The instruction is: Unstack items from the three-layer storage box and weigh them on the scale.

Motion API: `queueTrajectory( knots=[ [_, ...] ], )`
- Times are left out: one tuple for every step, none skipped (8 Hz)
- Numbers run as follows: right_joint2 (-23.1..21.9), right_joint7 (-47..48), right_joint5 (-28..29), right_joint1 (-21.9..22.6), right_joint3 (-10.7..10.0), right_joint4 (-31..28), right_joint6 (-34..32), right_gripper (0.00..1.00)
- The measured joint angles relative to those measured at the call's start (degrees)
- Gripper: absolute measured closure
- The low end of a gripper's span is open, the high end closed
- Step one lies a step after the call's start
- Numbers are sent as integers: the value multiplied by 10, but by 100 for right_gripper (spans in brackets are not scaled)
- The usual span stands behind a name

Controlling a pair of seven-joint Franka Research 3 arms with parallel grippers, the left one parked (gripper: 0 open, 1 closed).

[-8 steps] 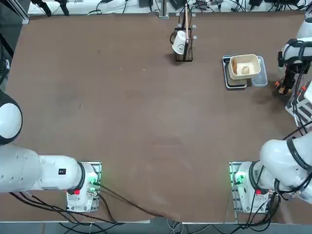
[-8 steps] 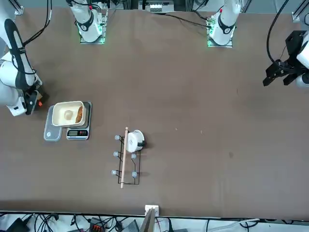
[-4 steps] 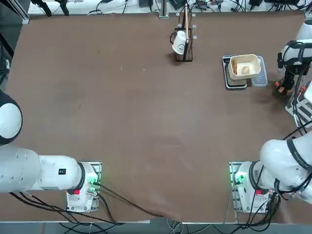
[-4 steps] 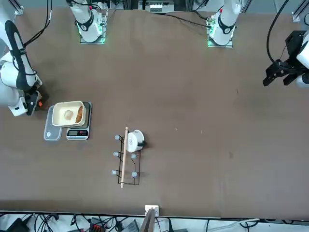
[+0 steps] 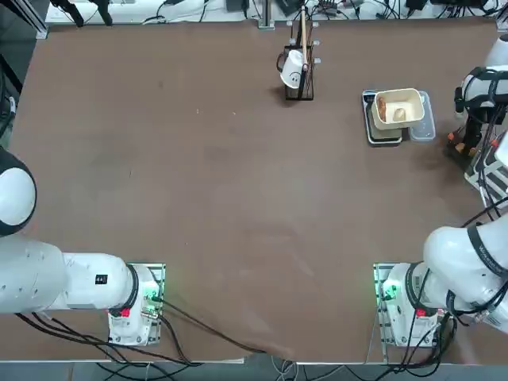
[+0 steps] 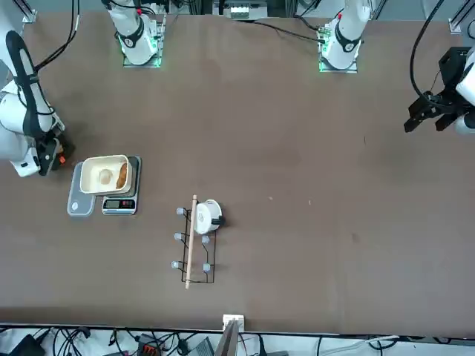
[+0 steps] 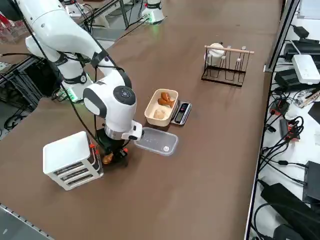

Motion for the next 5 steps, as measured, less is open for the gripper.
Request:
queueTrajectory(
  knots=[
    [0,2,4,0,0,2,-7,62],
    [-2,4,26,0,2,10,-23,62],
    [-9,5,63,0,8,23,-47,62],
    [-21,14,99,1,18,37,-75,62],
    [-35,34,123,3,25,54,-103,62]
  ],
)
